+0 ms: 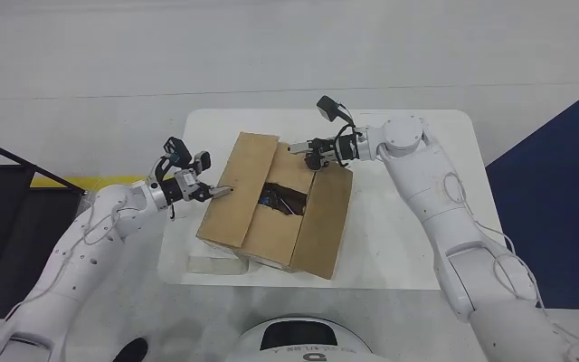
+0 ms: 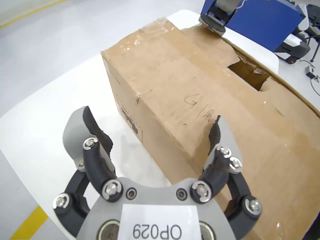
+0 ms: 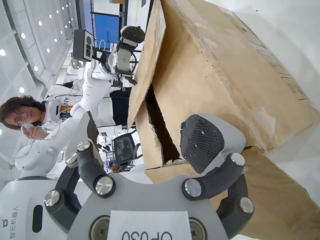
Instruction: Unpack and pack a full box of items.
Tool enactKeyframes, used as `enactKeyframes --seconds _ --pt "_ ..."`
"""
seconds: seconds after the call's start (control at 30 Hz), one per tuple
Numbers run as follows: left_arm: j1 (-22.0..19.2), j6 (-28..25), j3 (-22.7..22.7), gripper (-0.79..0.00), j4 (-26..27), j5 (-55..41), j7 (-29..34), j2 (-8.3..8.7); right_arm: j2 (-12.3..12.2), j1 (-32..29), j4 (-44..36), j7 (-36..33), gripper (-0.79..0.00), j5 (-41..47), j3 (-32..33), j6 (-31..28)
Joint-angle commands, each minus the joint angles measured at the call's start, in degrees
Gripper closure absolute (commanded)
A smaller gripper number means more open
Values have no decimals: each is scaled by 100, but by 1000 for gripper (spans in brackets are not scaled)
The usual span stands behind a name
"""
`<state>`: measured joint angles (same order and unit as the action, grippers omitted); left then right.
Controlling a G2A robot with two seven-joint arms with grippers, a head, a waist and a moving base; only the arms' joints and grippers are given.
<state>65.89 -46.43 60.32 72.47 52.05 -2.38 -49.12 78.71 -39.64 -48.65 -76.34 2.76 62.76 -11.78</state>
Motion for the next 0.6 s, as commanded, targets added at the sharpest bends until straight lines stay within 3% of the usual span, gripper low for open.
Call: enactKeyframes --seconds 0.0,0.17,0.37,0.57 --pt "-15 -10 -19 -785 4 22 12 -18 -14 -100 -61 187 -785 146 97 -115" --pt "-15 -54 9 -785 11 56 24 -41 -372 -1145 -808 527 -785 421 1152 -940" --pt "-30 -65 26 -785 -37 -14 61 -80 -722 -2541 -1876 819 -785 572 2363 -772" --pt "-52 -53 3 -785 -36 -22 96 -128 -861 -3065 -2058 1153 -785 725 2894 -462"
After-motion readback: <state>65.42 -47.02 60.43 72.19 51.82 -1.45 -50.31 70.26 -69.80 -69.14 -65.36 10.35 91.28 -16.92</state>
